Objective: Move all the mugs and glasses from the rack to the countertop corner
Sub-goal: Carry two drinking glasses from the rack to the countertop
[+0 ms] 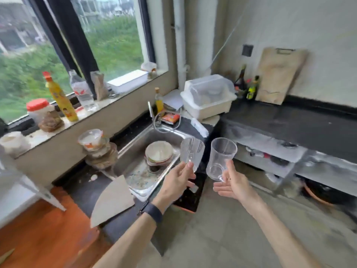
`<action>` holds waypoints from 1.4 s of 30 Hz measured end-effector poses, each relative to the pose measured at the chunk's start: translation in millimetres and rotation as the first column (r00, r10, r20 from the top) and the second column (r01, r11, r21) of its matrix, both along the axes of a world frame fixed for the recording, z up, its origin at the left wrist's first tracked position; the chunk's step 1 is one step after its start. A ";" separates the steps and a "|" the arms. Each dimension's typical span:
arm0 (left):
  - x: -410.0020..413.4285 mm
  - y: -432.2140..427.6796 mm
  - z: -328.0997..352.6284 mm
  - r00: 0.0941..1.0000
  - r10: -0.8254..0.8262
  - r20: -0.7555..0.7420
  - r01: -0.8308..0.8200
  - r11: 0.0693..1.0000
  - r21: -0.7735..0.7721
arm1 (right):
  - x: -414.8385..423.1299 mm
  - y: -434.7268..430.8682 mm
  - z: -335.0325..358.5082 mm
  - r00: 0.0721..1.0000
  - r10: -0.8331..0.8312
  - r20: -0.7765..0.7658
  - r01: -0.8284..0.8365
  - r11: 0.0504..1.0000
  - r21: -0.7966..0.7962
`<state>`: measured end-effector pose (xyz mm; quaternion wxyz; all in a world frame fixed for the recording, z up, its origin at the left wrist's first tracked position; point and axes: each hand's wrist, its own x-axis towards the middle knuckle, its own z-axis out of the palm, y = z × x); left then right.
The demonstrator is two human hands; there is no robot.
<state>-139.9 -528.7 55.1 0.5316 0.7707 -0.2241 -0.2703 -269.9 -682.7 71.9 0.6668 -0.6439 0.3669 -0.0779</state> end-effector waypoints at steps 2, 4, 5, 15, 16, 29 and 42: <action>-20.9 -51.3 -4.4 0.996 -0.092 -0.009 0.092 0.996 0.021 | -35.0 -39.2 -1.0 0.996 -0.094 -0.003 0.094 0.995 -0.014; -40.9 -101.1 -4.0 0.983 -0.183 -0.007 0.183 0.983 0.030 | -67.8 -76.6 -3.5 0.983 -0.183 -0.010 0.182 0.983 -0.030; -50.5 -126.4 -2.5 0.973 -0.230 -0.007 0.230 0.973 0.031 | -83.5 -95.5 -5.8 0.975 -0.222 -0.003 0.222 0.974 -0.035; -132.2 -370.4 5.2 0.811 -0.585 0.001 0.585 0.811 -0.015 | -188.3 -269.4 -17.3 0.828 -0.561 -0.003 0.561 0.828 -0.006; -138.6 -395.7 5.4 0.793 -0.609 -0.006 0.608 0.793 -0.026 | -194.0 -289.6 -16.2 0.815 -0.579 -0.002 0.579 0.815 -0.014; -213.1 -685.2 -0.5 0.617 -0.787 -0.019 0.787 0.617 -0.004 | -281.1 -531.1 -5.8 0.681 -0.728 -0.074 0.730 0.684 -0.009; -295.4 -897.6 -45.2 0.661 -0.741 -0.115 0.750 0.656 0.082 | -356.5 -764.5 -58.4 0.693 -0.698 -0.182 0.718 0.691 0.082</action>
